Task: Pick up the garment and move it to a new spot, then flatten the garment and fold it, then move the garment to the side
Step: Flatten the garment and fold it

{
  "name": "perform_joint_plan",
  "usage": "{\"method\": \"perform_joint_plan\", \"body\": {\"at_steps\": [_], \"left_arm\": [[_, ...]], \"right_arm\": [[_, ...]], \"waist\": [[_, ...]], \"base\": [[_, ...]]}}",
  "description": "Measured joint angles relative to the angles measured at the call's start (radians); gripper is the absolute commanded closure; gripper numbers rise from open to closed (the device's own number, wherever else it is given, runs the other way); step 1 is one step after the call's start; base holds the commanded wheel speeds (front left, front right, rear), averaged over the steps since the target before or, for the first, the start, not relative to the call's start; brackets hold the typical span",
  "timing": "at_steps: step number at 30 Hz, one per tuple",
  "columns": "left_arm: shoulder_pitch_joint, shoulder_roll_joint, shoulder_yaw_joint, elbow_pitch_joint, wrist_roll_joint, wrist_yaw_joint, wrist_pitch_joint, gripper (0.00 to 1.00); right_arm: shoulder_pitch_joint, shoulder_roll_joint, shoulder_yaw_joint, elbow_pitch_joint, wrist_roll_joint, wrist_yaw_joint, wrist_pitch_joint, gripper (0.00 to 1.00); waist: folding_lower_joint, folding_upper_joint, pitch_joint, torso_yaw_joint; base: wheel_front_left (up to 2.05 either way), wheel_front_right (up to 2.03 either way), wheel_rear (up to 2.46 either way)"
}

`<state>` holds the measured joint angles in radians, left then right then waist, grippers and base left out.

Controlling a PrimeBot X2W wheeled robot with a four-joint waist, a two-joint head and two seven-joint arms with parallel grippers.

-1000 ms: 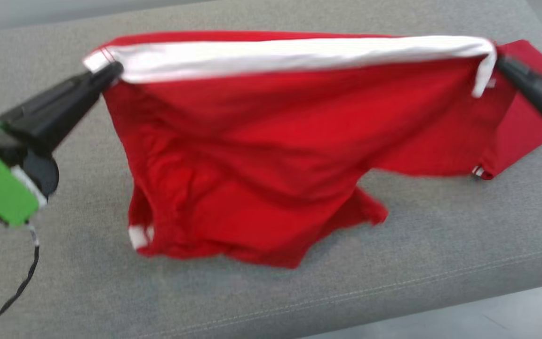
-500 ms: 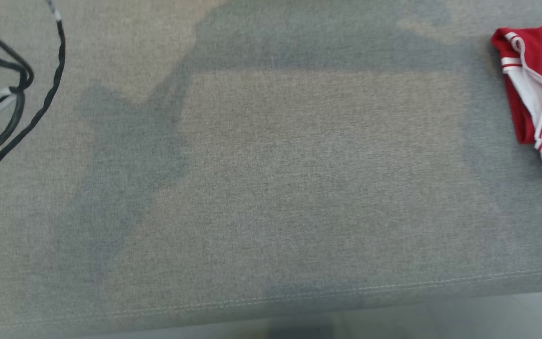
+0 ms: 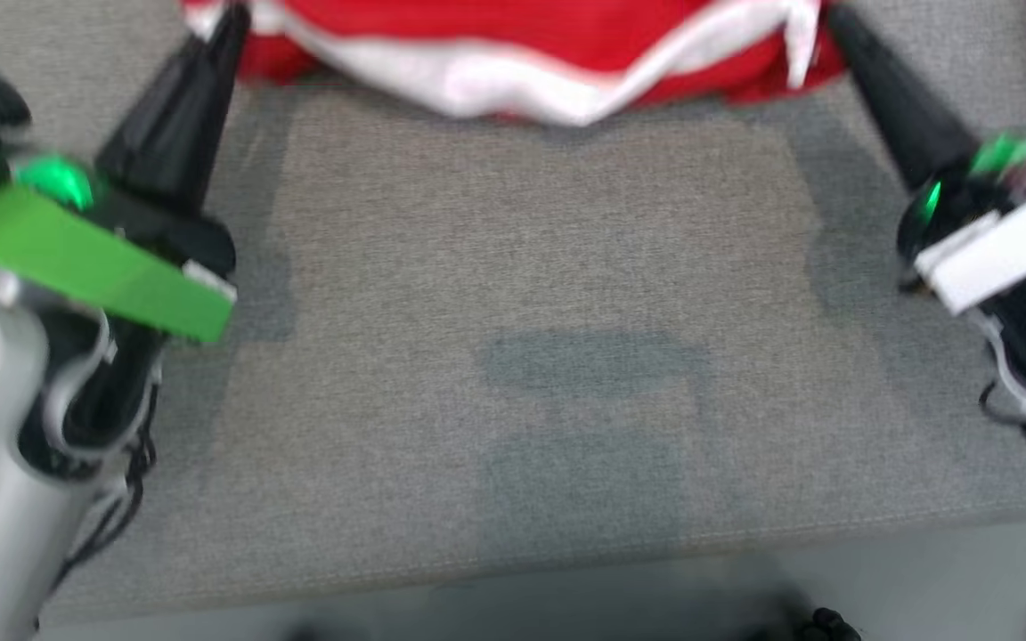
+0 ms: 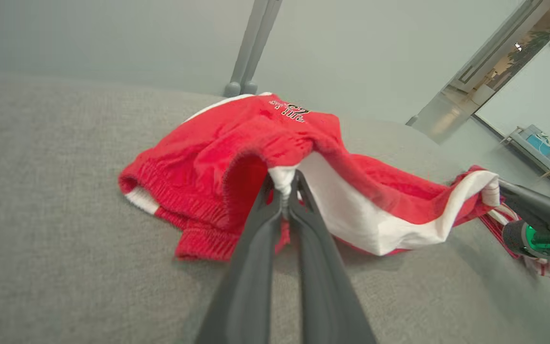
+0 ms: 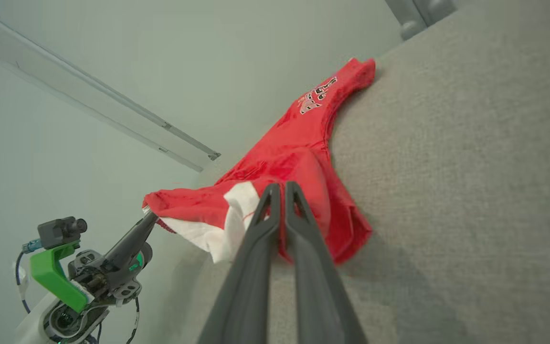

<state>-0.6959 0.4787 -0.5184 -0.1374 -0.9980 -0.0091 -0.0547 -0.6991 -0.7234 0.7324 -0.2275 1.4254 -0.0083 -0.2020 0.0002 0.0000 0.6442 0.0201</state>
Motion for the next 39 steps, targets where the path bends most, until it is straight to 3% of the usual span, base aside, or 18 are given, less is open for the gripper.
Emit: {"method": "perform_joint_plan", "body": {"at_steps": [8, 16, 23, 34, 39], "left_arm": [[0.195, 0.025, -0.027, 0.058, 0.001, -0.027, -0.085, 1.00], [0.270, 0.015, -0.077, 0.060, -0.022, -0.049, -0.094, 1.00], [0.375, 0.002, -0.137, 0.017, -0.128, -0.070, -0.043, 1.00], [0.499, 0.022, -0.155, -0.021, -0.193, -0.072, -0.029, 1.00], [0.501, 0.022, -0.171, -0.003, -0.195, -0.079, -0.016, 1.00]], "right_arm": [[0.166, -0.019, 0.022, 0.090, 0.011, 0.091, -0.028, 1.00], [0.223, -0.071, 0.009, 0.119, 0.012, 0.106, -0.035, 1.00], [0.279, -0.148, 0.027, 0.094, 0.012, 0.114, -0.033, 1.00], [0.382, -0.258, 0.110, 0.038, 0.008, 0.117, 0.049, 1.00], [0.381, -0.266, 0.131, 0.037, -0.024, 0.115, 0.082, 1.00]], "waist": [[0.0000, 0.0000, -0.005, -0.057], [-0.0001, 0.0000, -0.087, -0.065], [-0.0001, 0.0000, -0.145, -0.033], [-0.0002, 0.0000, -0.223, 0.029], [-0.0002, 0.0000, -0.235, 0.026]], "base": [[0.00, 0.00, 0.00], [0.00, 0.00, 0.00], [0.00, 0.00, 0.00], [0.00, 0.00, 0.00], [0.00, 0.00, 0.00]]}}
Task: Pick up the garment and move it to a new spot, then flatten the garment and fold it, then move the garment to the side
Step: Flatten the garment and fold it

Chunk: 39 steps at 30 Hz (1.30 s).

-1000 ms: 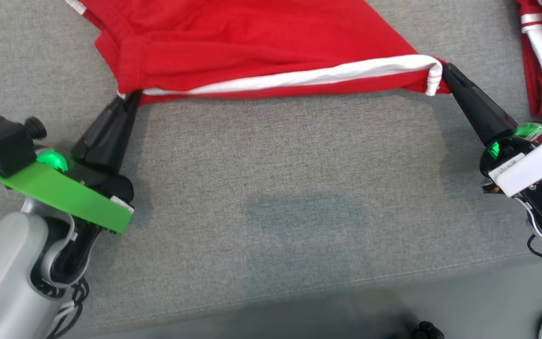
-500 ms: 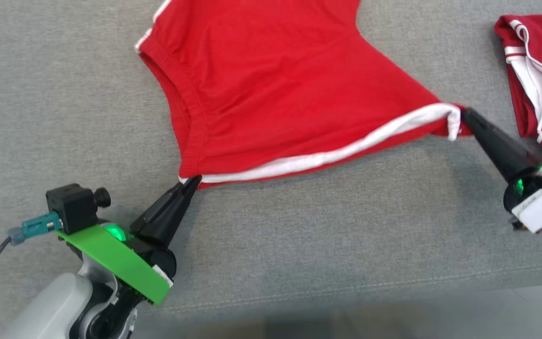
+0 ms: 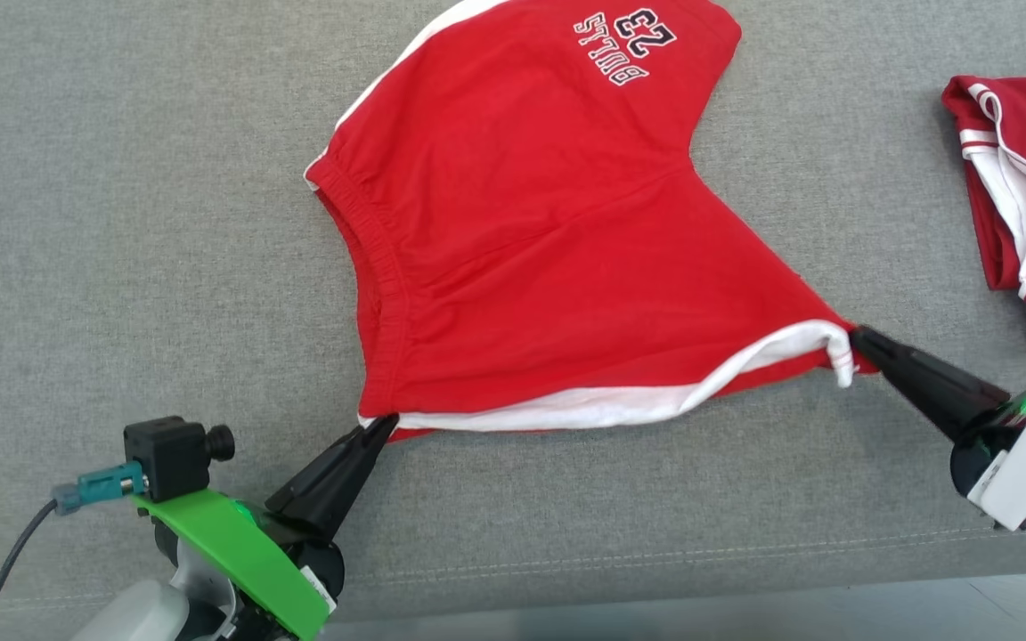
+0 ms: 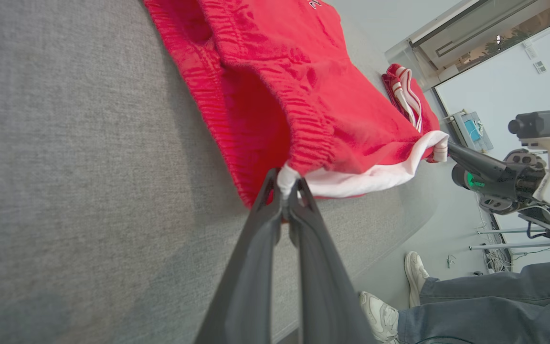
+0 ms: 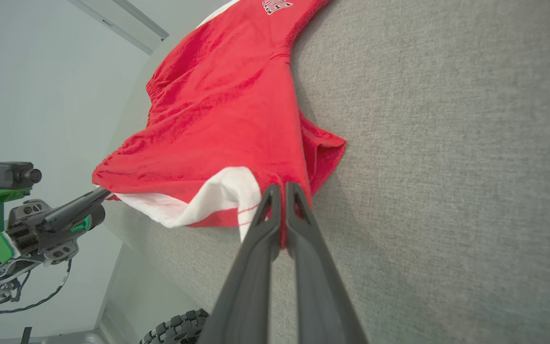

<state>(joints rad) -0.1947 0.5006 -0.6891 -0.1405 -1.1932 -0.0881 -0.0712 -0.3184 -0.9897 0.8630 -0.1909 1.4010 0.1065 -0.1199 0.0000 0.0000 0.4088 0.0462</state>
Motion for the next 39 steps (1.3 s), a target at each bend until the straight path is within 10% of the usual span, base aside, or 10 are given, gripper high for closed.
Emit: {"method": "perform_joint_plan", "body": {"at_steps": [5, 8, 10, 22, 28, 30, 39], "left_arm": [[-0.001, -0.003, -0.026, 0.058, 0.040, -0.001, 0.001, 1.00], [-0.001, -0.010, -0.036, 0.068, 0.041, -0.001, 0.006, 1.00], [-0.002, -0.018, -0.042, 0.074, 0.041, -0.001, 0.006, 1.00], [-0.001, -0.046, -0.053, 0.121, 0.044, -0.001, -0.011, 0.95], [0.002, -0.040, -0.063, 0.165, 0.047, -0.001, -0.009, 0.50], [0.006, -0.035, -0.063, 0.169, 0.050, 0.000, -0.009, 0.03], [0.022, -0.030, -0.064, 0.170, 0.073, 0.008, -0.017, 0.00]], "right_arm": [[-0.008, 0.007, 0.039, 0.001, -0.057, -0.002, 0.051, 0.92], [-0.012, 0.016, 0.045, -0.002, -0.058, -0.002, 0.061, 0.55], [-0.012, 0.016, 0.047, 0.002, -0.059, -0.004, 0.061, 0.00], [-0.009, 0.010, 0.059, 0.046, -0.075, -0.053, 0.078, 0.00], [0.004, 0.004, 0.041, 0.091, -0.092, -0.090, 0.028, 0.00], [0.004, 0.007, 0.020, 0.100, -0.097, -0.100, -0.011, 0.00], [0.019, 0.021, -0.007, 0.108, -0.144, -0.135, -0.092, 0.00]], "waist": [[0.0000, 0.0000, -0.007, -0.006], [0.0000, 0.0000, -0.013, -0.007], [0.0000, 0.0000, -0.016, -0.006], [0.0000, 0.0000, -0.020, -0.010], [0.0000, 0.0000, -0.041, -0.011], [0.0000, 0.0000, -0.051, -0.013], [0.0000, 0.0000, -0.096, -0.026]], "base": [[0.00, 0.00, 0.00], [0.00, 0.00, 0.00], [0.00, 0.00, 0.00], [0.00, 0.00, 0.00], [0.00, 0.00, 0.00], [0.00, 0.00, 0.00], [0.00, 0.00, 0.00]]}}
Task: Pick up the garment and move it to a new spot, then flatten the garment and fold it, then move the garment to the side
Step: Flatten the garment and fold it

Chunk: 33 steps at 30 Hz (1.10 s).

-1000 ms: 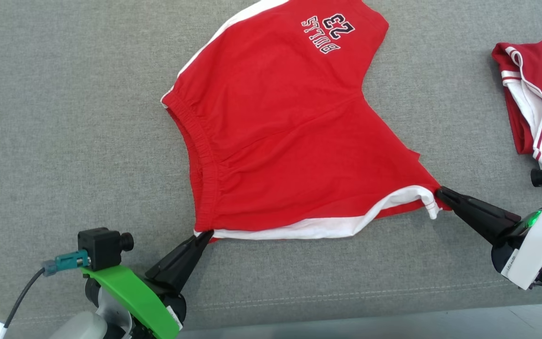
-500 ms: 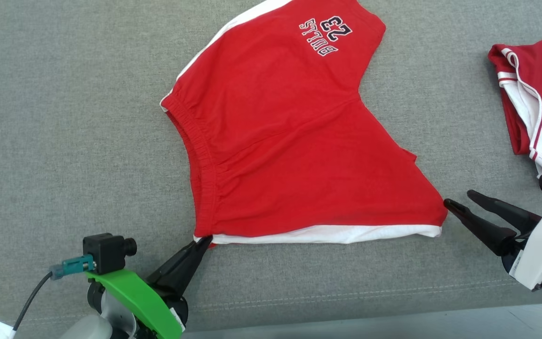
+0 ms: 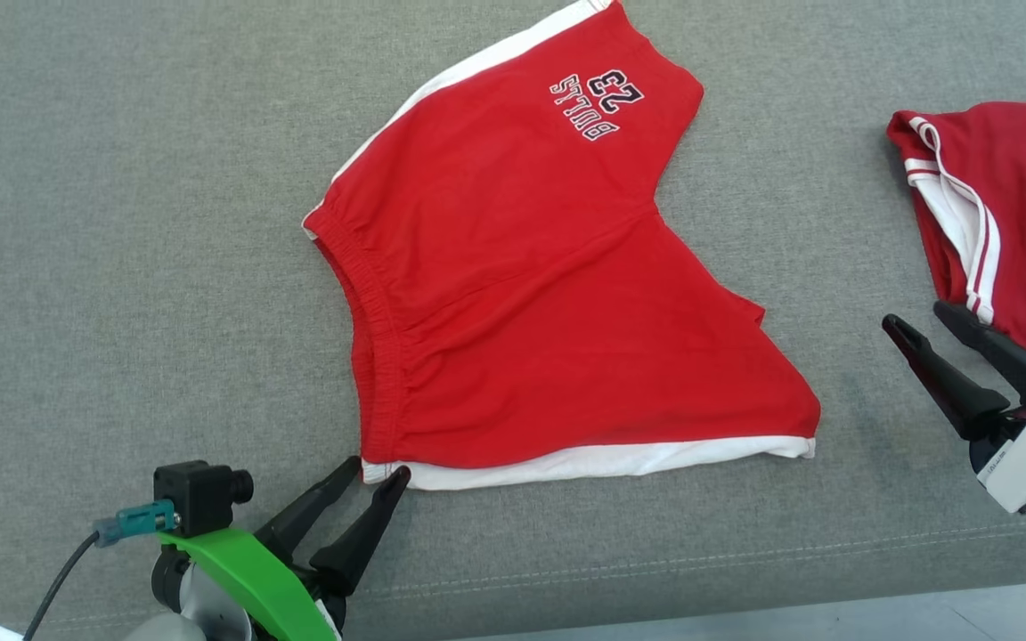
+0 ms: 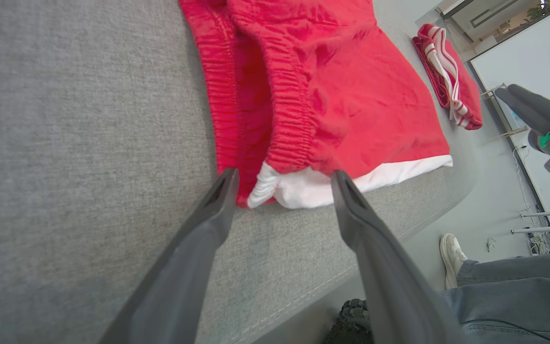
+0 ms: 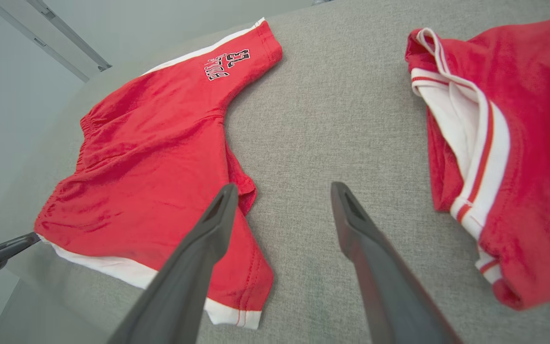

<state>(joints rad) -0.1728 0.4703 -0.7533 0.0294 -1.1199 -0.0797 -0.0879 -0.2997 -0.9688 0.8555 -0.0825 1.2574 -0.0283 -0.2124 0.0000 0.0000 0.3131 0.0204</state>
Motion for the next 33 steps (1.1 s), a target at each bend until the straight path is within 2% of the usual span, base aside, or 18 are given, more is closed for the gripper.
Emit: {"method": "perform_joint_plan", "body": {"at_steps": [5, 13, 25, 33], "left_arm": [[0.011, 0.004, 0.002, 0.008, 0.015, 0.010, -0.010, 0.00], [0.026, 0.004, 0.012, -0.010, 0.016, 0.019, -0.030, 0.00], [0.026, -0.014, -0.001, -0.012, 0.025, 0.023, -0.038, 0.00], [0.023, -0.019, -0.002, -0.005, 0.025, 0.023, -0.037, 0.00]], "right_arm": [[0.031, -0.002, -0.013, 0.018, -0.019, -0.026, -0.017, 0.00], [0.066, -0.001, 0.004, 0.016, -0.070, -0.035, -0.025, 0.00], [0.104, 0.130, 0.126, 0.033, -0.146, -0.032, -0.025, 0.00], [0.102, 0.161, 0.140, 0.090, -0.158, -0.026, -0.014, 0.00]], "waist": [[0.0000, 0.0000, -0.025, -0.006], [0.0000, 0.0000, -0.043, -0.009], [0.0000, 0.0000, -0.025, 0.004], [0.0000, 0.0000, -0.021, 0.011]], "base": [[0.00, 0.00, 0.00], [0.00, 0.00, 0.00], [0.00, 0.00, 0.00], [0.00, 0.00, 0.00]]}}
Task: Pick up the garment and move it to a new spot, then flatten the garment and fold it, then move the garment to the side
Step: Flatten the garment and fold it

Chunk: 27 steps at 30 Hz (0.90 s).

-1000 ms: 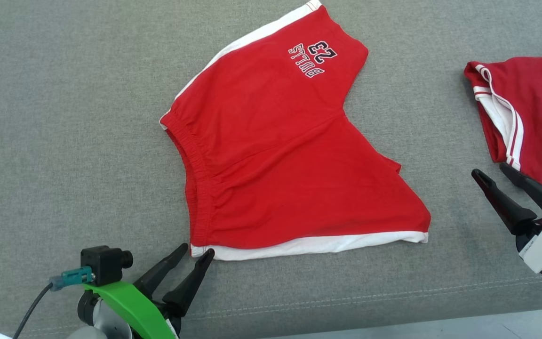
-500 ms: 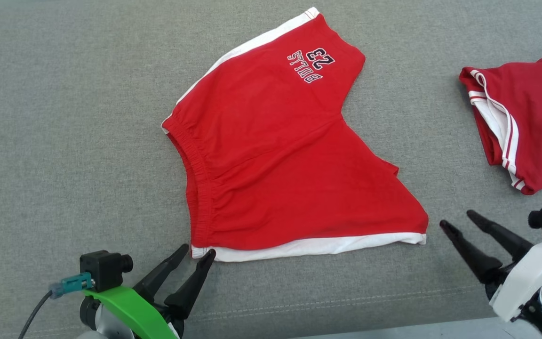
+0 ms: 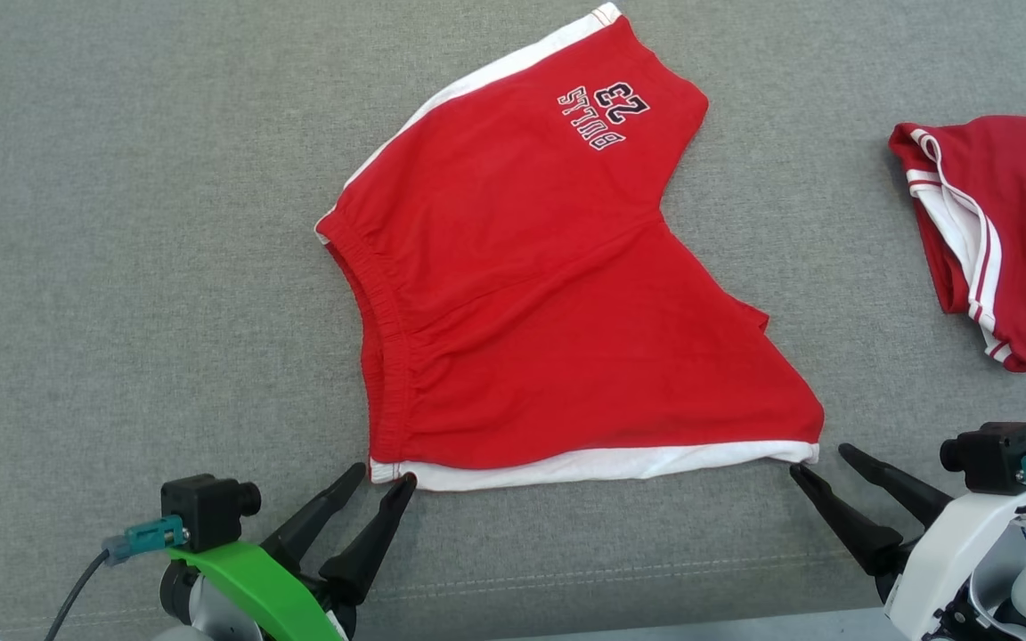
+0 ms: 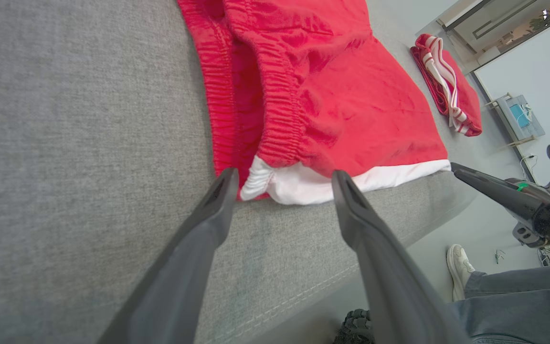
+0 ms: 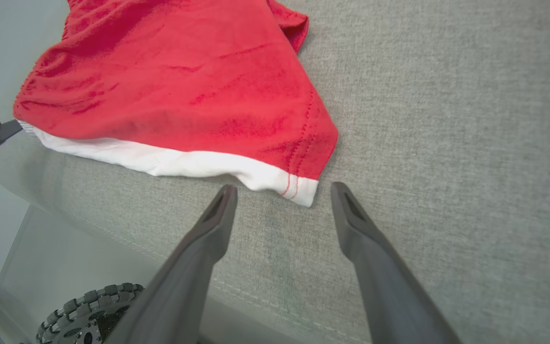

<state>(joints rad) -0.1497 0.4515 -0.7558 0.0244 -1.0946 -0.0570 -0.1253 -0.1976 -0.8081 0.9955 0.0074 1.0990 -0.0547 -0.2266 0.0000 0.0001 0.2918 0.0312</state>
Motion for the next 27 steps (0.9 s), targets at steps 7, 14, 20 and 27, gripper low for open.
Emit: {"method": "perform_joint_plan", "body": {"at_steps": [7, 14, 20, 27], "left_arm": [[-0.001, -0.011, 0.000, 0.010, 0.002, 0.000, -0.003, 0.00], [-0.016, -0.022, -0.003, 0.021, 0.002, -0.004, -0.003, 0.00], [-0.023, -0.027, -0.006, 0.029, 0.002, -0.006, -0.003, 0.00], [-0.025, -0.029, -0.007, 0.043, 0.002, -0.008, -0.003, 0.00]], "right_arm": [[-0.006, 0.026, 0.010, 0.045, -0.002, 0.003, 0.017, 0.00], [-0.037, 0.070, 0.019, 0.076, -0.009, 0.014, 0.021, 0.00], [-0.042, 0.088, 0.023, 0.101, -0.009, 0.021, 0.026, 0.51], [-0.060, 0.105, 0.024, 0.129, -0.009, 0.031, 0.026, 0.69]], "waist": [[0.0000, 0.0000, 0.000, 0.003], [0.0000, 0.0000, 0.002, 0.006], [0.0000, 0.0000, 0.006, 0.008], [0.0000, 0.0000, 0.011, 0.004]], "base": [[0.00, 0.00, 0.00], [0.00, 0.00, 0.00], [0.00, 0.00, 0.00], [0.00, 0.00, 0.00]]}}
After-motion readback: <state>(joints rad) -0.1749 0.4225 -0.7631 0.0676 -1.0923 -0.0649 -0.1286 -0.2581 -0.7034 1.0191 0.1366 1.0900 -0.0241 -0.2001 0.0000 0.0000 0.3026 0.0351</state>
